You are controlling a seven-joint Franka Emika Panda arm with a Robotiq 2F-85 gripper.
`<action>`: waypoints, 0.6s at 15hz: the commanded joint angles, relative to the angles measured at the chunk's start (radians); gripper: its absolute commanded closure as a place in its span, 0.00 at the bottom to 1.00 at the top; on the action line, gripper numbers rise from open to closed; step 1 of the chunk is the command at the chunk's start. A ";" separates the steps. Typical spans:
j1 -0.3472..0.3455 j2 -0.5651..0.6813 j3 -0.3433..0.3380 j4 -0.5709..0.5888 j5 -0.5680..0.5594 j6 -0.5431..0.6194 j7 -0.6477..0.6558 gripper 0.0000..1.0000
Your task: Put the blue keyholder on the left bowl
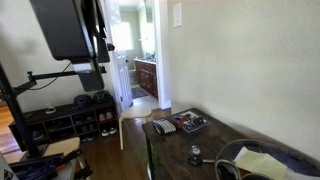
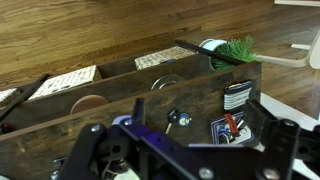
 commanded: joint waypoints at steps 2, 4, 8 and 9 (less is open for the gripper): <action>0.018 0.059 0.050 -0.003 0.035 0.051 -0.016 0.00; 0.031 0.089 0.080 -0.011 0.046 0.106 -0.012 0.00; 0.059 0.170 0.153 -0.024 0.055 0.251 0.008 0.00; 0.066 0.190 0.167 -0.026 0.057 0.281 0.008 0.00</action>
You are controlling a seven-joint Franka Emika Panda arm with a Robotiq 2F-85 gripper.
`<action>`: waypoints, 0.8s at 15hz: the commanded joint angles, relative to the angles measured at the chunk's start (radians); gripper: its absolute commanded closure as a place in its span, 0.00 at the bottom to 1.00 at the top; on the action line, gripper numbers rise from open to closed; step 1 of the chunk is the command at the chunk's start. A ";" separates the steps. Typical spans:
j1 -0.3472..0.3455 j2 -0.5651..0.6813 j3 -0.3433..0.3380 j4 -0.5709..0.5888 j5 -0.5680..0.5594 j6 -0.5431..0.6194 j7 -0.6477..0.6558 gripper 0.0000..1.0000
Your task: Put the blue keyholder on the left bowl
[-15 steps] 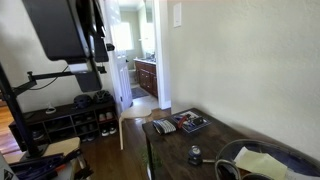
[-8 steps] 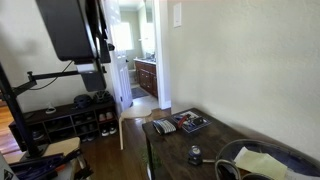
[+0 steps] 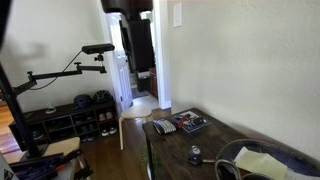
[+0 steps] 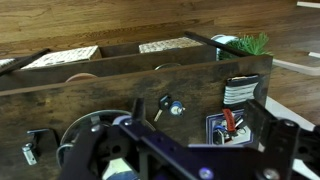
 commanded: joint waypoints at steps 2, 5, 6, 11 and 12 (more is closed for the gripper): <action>0.034 0.087 0.065 -0.027 0.019 0.174 0.021 0.00; 0.050 0.147 0.094 -0.019 0.015 0.237 0.024 0.00; 0.038 0.126 0.084 -0.013 0.006 0.194 0.007 0.00; 0.044 0.156 0.095 -0.012 0.005 0.217 0.008 0.00; 0.044 0.156 0.095 -0.012 0.005 0.217 0.008 0.00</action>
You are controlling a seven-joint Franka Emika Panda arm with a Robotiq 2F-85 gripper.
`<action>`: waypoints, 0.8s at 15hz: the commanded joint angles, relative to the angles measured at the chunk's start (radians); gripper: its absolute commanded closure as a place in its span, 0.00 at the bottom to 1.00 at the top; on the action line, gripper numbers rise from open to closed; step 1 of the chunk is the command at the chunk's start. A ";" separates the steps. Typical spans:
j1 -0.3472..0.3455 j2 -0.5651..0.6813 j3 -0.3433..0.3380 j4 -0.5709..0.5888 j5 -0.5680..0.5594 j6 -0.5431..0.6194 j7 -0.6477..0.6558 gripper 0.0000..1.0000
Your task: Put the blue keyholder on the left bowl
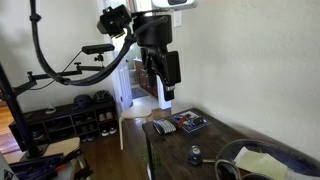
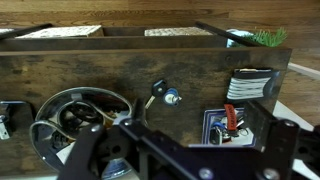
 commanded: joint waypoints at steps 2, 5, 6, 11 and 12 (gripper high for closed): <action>-0.001 0.007 -0.001 0.000 0.004 0.004 0.002 0.00; 0.007 0.048 0.005 -0.012 0.020 0.053 0.020 0.00; 0.004 0.060 0.010 -0.014 0.016 0.069 0.033 0.00; 0.014 0.151 0.044 -0.014 0.018 0.160 0.077 0.00; 0.015 0.169 0.050 -0.011 0.020 0.174 0.087 0.00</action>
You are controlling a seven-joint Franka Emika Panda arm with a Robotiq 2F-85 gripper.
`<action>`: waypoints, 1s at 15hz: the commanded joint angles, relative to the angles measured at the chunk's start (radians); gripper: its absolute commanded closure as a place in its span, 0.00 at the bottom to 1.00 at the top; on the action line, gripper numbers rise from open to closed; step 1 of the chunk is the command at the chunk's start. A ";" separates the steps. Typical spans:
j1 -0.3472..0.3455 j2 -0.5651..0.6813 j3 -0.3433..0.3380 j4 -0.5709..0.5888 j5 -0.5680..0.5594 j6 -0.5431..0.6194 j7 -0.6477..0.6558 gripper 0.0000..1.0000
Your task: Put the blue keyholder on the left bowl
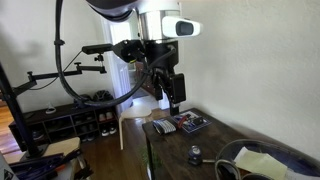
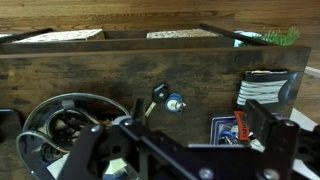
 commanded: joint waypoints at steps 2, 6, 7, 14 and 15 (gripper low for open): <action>0.015 0.056 0.037 -0.011 0.028 0.086 0.086 0.00; 0.026 0.108 0.061 0.000 0.072 0.138 0.145 0.00; 0.029 0.123 0.068 0.007 0.078 0.146 0.159 0.00; 0.023 0.118 0.065 0.005 0.060 0.124 0.136 0.00; 0.023 0.118 0.065 0.005 0.060 0.124 0.136 0.00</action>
